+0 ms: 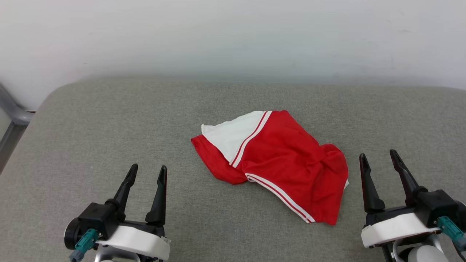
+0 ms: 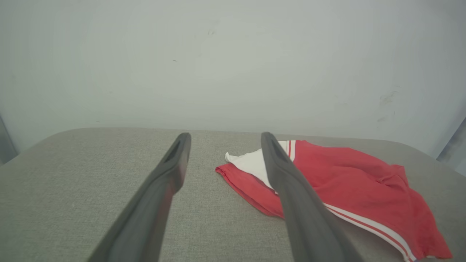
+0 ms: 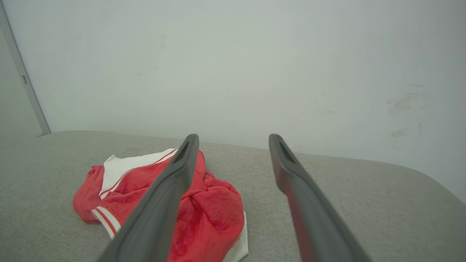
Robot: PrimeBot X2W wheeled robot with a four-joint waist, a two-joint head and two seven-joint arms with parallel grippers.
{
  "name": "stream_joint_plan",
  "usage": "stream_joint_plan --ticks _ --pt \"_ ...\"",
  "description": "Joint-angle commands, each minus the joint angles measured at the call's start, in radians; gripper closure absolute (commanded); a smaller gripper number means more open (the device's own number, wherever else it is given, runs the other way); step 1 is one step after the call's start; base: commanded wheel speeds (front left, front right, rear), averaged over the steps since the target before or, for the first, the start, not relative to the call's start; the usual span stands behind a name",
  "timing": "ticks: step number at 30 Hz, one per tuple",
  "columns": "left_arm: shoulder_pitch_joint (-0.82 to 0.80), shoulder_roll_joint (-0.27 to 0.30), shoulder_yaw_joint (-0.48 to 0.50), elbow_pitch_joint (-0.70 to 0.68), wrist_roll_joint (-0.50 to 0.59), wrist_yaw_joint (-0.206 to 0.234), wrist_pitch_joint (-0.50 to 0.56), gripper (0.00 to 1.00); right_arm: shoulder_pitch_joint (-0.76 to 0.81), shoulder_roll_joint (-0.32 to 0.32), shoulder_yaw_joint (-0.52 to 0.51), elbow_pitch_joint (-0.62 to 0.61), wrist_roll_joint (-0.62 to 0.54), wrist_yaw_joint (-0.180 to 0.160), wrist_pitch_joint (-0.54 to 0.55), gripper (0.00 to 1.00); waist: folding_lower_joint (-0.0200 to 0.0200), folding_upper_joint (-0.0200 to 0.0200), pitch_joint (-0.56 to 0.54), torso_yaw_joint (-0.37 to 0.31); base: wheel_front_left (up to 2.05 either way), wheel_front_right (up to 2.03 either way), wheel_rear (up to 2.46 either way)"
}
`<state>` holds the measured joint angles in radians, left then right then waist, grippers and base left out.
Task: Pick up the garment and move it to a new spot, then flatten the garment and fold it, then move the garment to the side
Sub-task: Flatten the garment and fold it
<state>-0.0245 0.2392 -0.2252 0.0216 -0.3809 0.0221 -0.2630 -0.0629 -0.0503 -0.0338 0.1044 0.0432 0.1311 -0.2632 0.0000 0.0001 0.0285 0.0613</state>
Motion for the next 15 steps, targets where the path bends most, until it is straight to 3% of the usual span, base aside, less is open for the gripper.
stream_joint_plan --ticks 1,12,15 --pt "0.007 -0.009 0.011 0.004 0.01 -0.011 -0.003 0.0 0.0 0.0 0.0 -0.004 -0.004 -0.001 -0.002 0.0 0.0 -0.0001 0.003 -0.003 0.0 0.0 0.0" --pt "-0.034 -0.048 0.03 0.039 0.057 -0.065 0.001 0.0 -0.016 0.0 -0.002 -0.015 -0.019 -0.001 -0.002 0.0 0.0 -0.0001 0.052 -0.025 0.0 0.0 0.0" --pt "-0.071 -0.05 0.016 0.052 0.046 -0.071 0.056 0.0 -0.022 0.0 -0.005 -0.023 -0.032 -0.001 -0.002 0.0 0.0 -0.0001 0.081 -0.03 0.0 0.0 0.0"
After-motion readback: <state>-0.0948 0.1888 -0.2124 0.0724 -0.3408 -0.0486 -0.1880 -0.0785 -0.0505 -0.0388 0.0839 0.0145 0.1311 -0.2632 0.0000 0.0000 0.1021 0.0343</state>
